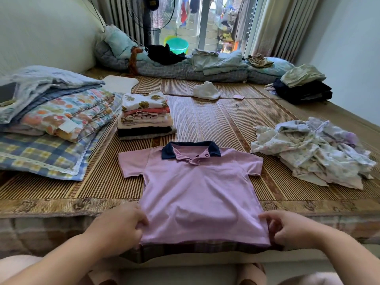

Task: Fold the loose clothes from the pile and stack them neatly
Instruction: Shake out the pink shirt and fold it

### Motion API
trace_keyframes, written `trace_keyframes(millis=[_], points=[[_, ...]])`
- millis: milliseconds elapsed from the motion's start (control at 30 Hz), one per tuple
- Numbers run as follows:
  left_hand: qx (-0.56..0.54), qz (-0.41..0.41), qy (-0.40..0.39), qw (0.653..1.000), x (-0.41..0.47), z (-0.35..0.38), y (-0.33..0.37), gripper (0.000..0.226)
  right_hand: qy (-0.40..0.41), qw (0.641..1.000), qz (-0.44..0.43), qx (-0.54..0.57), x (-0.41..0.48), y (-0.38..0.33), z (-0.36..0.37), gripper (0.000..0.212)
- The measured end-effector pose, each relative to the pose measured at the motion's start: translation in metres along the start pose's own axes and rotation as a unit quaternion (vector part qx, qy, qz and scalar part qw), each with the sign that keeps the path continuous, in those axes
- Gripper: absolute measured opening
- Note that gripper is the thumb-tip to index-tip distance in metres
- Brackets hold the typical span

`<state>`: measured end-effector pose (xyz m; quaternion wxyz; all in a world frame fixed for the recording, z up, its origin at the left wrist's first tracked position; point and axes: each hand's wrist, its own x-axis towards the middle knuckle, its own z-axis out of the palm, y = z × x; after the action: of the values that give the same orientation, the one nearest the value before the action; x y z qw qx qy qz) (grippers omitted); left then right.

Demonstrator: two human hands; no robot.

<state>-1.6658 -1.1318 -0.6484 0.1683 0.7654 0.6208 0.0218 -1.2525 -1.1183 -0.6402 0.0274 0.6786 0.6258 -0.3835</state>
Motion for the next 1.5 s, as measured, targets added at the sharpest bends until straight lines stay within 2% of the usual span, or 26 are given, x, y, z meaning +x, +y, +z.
trace_keyframes(millis=[67,133,233,333,467,533,600,667,733,800,867,967,1033,1100,1133,1200,1233,1267,1300,1367,1400,1433,1500], points=[[-0.060,-0.048,0.038,0.996,0.015,-0.008,-0.006,0.039,0.046,0.999,0.001,0.027,0.015,-0.008,-0.012,0.058],[-0.071,-0.110,0.086,0.988,0.040,-0.018,-0.015,0.041,0.140,0.990,0.003,0.031,0.037,-0.019,-0.025,0.049],[-0.080,-0.247,0.121,0.958,0.084,-0.031,-0.039,0.045,0.257,0.964,0.039,0.051,0.081,-0.032,-0.039,0.041],[-0.130,-0.349,0.077,0.925,0.122,-0.033,-0.062,0.062,0.277,0.948,0.110,0.111,0.126,-0.033,-0.050,0.047],[-0.210,-0.395,0.092,0.889,0.156,-0.036,-0.072,0.060,0.265,0.942,0.174,0.112,0.169,-0.028,-0.063,0.055],[-0.212,-0.411,0.087,0.883,0.170,-0.040,-0.070,0.063,0.275,0.936,0.186,0.118,0.183,-0.026,-0.068,0.053],[-0.215,-0.420,0.080,0.878,0.182,-0.041,-0.068,0.062,0.278,0.935,0.193,0.104,0.192,-0.027,-0.072,0.051],[-0.249,-0.419,0.091,0.868,0.192,-0.038,-0.067,0.043,0.258,0.942,0.187,0.106,0.199,-0.030,-0.076,0.049],[-0.281,-0.405,0.119,0.862,0.197,-0.037,-0.067,0.024,0.262,0.937,0.156,0.171,0.204,-0.033,-0.076,0.028],[-0.335,-0.387,0.164,0.843,0.200,-0.037,-0.072,0.020,0.312,0.917,0.126,0.213,0.206,-0.035,-0.077,0.011],[-0.372,-0.354,0.191,0.836,0.199,-0.040,-0.073,0.015,0.357,0.898,0.101,0.234,0.203,-0.040,-0.078,0.013],[-0.348,-0.282,0.216,0.868,0.201,-0.049,-0.065,0.005,0.405,0.888,0.064,0.208,0.195,-0.054,-0.080,0.019],[-0.310,-0.232,0.231,0.893,0.203,-0.057,-0.047,0.006,0.422,0.891,0.007,0.167,0.185,-0.075,-0.079,0.010],[-0.297,-0.172,0.196,0.919,0.205,-0.062,-0.021,0.014,0.361,0.921,-0.061,0.134,0.175,-0.101,-0.074,0.010],[-0.337,-0.145,0.141,0.919,0.207,-0.062,-0.008,0.019,0.301,0.942,-0.082,0.127,0.171,-0.113,-0.072,0.013],[-0.456,-0.128,-0.040,0.880,0.209,-0.059,0.017,0.027,0.139,0.968,-0.070,0.199,0.165,-0.134,-0.070,0.011],[-0.477,-0.126,-0.101,0.864,0.211,-0.055,0.025,0.030,0.073,0.966,-0.044,0.244,0.164,-0.139,-0.070,0.008],[-0.471,-0.127,-0.101,0.867,0.216,-0.050,0.029,0.030,0.057,0.962,-0.029,0.266,0.168,-0.140,-0.072,0.008],[-0.444,-0.129,-0.046,0.886,0.222,-0.045,0.027,0.028,0.092,0.959,-0.022,0.267,0.175,-0.137,-0.075,0.012],[-0.327,-0.163,0.104,0.925,0.234,-0.041,0.016,0.025,0.224,0.950,-0.014,0.216,0.192,-0.125,-0.081,0.019],[-0.263,-0.194,0.138,0.935,0.239,-0.040,0.008,0.029,0.259,0.947,-0.010,0.191,0.199,-0.118,-0.083,0.025],[-0.222,-0.227,0.140,0.938,0.242,-0.038,-0.001,0.034,0.266,0.947,0.004,0.181,0.205,-0.113,-0.084,0.035],[-0.218,-0.281,0.104,0.929,0.248,-0.035,-0.015,0.047,0.227,0.954,0.029,0.192,0.216,-0.106,-0.084,0.054]])
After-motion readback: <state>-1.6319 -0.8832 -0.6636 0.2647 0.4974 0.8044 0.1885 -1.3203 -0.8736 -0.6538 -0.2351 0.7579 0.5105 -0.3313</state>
